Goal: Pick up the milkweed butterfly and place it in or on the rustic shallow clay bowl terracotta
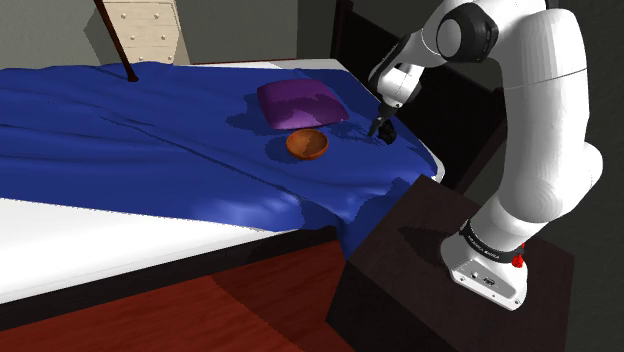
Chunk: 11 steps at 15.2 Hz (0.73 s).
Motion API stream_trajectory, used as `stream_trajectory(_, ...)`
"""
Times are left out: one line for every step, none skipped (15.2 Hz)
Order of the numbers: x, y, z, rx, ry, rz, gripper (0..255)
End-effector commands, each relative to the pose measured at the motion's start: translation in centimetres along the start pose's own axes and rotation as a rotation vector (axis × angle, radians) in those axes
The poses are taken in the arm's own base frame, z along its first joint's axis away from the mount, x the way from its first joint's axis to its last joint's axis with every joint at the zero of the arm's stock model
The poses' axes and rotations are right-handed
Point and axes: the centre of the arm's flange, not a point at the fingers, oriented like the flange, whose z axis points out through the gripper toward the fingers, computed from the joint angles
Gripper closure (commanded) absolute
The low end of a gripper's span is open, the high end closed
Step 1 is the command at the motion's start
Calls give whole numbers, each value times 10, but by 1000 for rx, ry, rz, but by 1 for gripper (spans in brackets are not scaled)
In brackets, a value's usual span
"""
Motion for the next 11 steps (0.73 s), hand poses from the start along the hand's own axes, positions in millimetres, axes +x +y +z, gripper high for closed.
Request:
stream_trajectory(-1, -1, 5, 2, -2, 1, 0)
stream_trajectory(-1, -1, 5, 2, -2, 1, 0)
stream_trajectory(-1, -1, 5, 2, -2, 1, 0)
stream_trajectory(-1, -1, 5, 2, -2, 1, 0)
stream_trajectory(-1, -1, 5, 2, -2, 1, 0)
stream_trajectory(-1, -1, 5, 2, -2, 1, 0)
stream_trajectory(-1, -1, 5, 2, -2, 1, 0)
stream_trajectory(-1, 0, 5, 2, -2, 1, 255)
stream_trajectory(-1, -1, 5, 2, -2, 1, 255)
stream_trajectory(-1, 0, 5, 2, -3, 1, 255)
stream_trajectory(-1, -1, 5, 2, -3, 1, 255)
